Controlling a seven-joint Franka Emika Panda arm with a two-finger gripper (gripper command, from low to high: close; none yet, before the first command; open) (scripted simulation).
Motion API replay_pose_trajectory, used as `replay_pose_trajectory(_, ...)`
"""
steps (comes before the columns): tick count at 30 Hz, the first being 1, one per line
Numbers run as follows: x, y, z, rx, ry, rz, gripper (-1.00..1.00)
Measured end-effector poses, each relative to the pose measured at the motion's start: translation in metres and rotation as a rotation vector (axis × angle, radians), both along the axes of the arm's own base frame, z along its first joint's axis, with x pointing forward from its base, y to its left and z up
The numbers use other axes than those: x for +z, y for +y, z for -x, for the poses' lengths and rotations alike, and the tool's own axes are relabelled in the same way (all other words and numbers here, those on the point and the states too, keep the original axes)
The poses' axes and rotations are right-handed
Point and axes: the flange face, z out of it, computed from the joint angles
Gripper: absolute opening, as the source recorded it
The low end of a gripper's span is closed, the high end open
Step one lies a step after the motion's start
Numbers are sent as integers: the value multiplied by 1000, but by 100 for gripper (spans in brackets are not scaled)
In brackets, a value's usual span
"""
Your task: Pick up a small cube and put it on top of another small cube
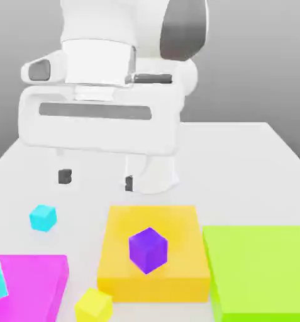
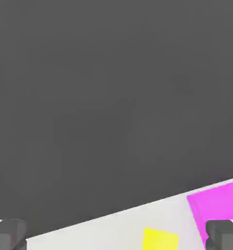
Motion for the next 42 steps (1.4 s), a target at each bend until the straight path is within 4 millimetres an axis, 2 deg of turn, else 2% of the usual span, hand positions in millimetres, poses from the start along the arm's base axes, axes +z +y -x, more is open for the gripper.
replay_pose_trajectory(4,-75,-14,3,-59,104,-23,0)
replay_pose_trajectory(8,-149,-24,16,-115,208,-46,0)
replay_pose_trajectory(13,-222,-27,22,-135,243,-54,0)
replay_pose_trajectory(14,-233,-27,23,-135,243,-54,-100)
replay_pose_trajectory(19,-233,-27,23,-135,243,-54,-100)
replay_pose_trajectory(20,-239,-27,23,-135,243,-54,-100)
replay_pose_trajectory(21,-235,-27,23,-135,243,-54,-100)
replay_pose_trajectory(26,-179,-25,24,-129,243,-53,-100)
replay_pose_trajectory(31,-127,8,40,15,247,-35,-100)
replay_pose_trajectory(36,-83,47,66,185,249,-15,-100)
replay_pose_trajectory(40,-55,67,93,302,250,-2,-100)
replay_pose_trajectory(42,-68,70,96,323,250,0,-100)
